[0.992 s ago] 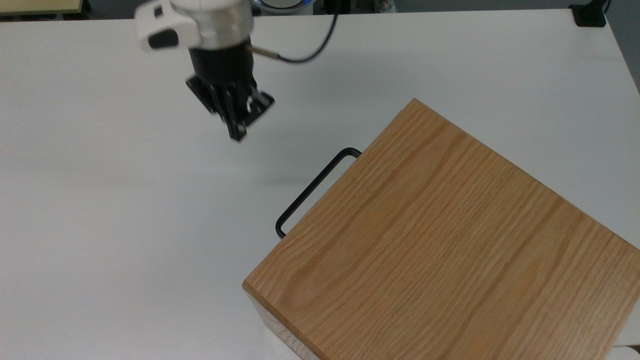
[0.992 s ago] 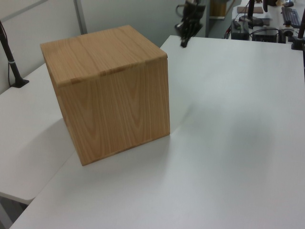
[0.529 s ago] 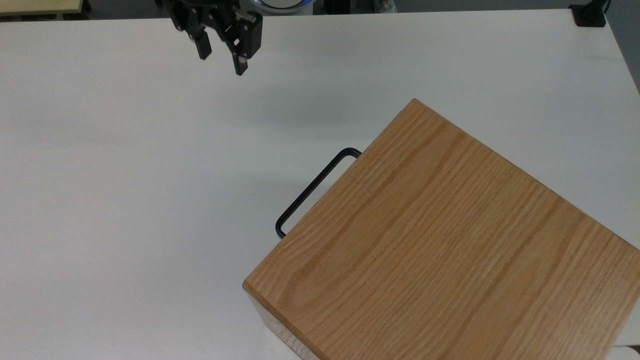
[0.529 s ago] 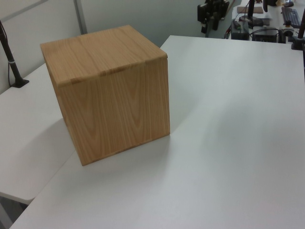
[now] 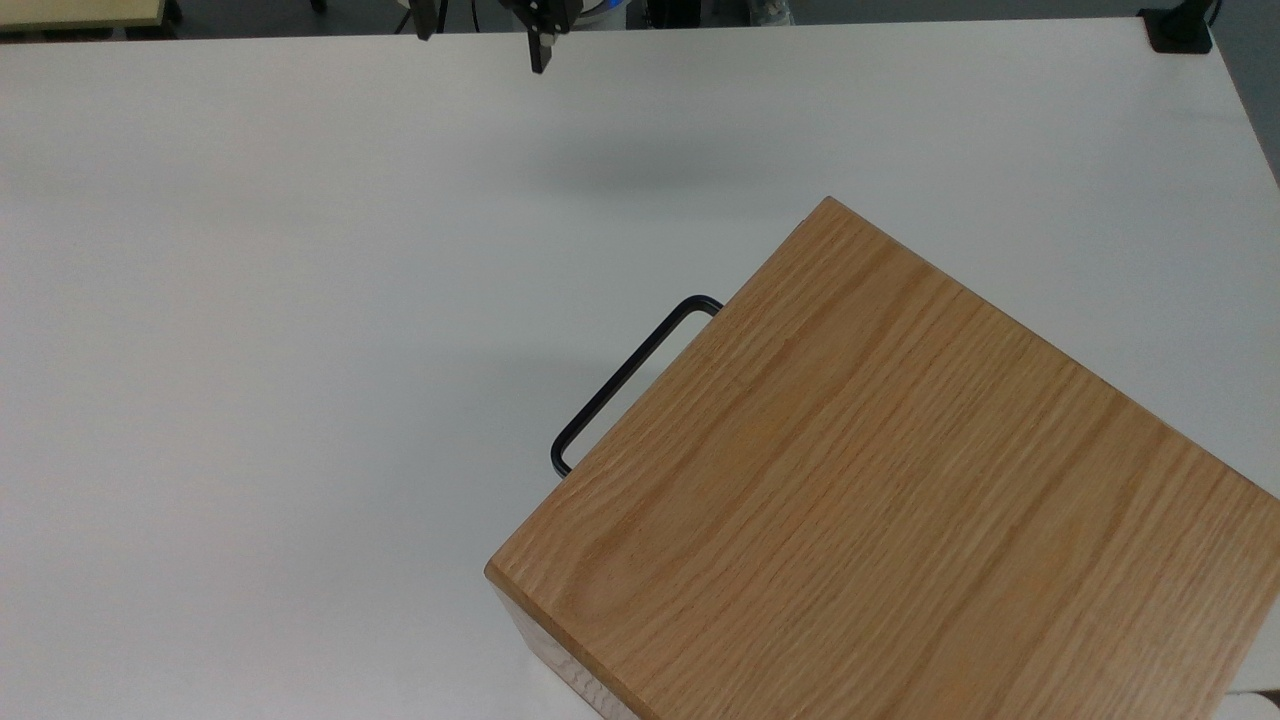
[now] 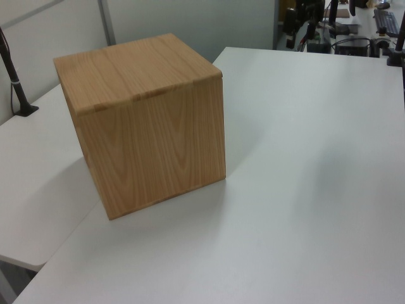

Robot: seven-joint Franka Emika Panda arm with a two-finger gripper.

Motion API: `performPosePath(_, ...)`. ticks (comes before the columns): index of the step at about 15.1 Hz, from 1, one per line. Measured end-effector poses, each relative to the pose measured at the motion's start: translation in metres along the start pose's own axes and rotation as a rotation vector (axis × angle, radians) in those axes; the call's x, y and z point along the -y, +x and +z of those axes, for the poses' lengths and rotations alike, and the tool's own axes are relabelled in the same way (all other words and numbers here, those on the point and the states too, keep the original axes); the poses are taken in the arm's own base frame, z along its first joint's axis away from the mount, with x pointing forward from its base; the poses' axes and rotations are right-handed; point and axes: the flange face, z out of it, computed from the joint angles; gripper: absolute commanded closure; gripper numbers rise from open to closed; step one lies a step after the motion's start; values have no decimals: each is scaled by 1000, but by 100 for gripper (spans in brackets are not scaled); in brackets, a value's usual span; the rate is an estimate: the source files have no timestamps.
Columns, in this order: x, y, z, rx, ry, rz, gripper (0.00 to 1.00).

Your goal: Close the drawer by sliding it

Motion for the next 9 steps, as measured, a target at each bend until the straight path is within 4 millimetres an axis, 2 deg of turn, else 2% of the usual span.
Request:
performPosePath(4, -12, 1, 0, -1, -11, -170, 0)
performPosePath(9, -13, 1, 2, 3, -16, -230, 0)
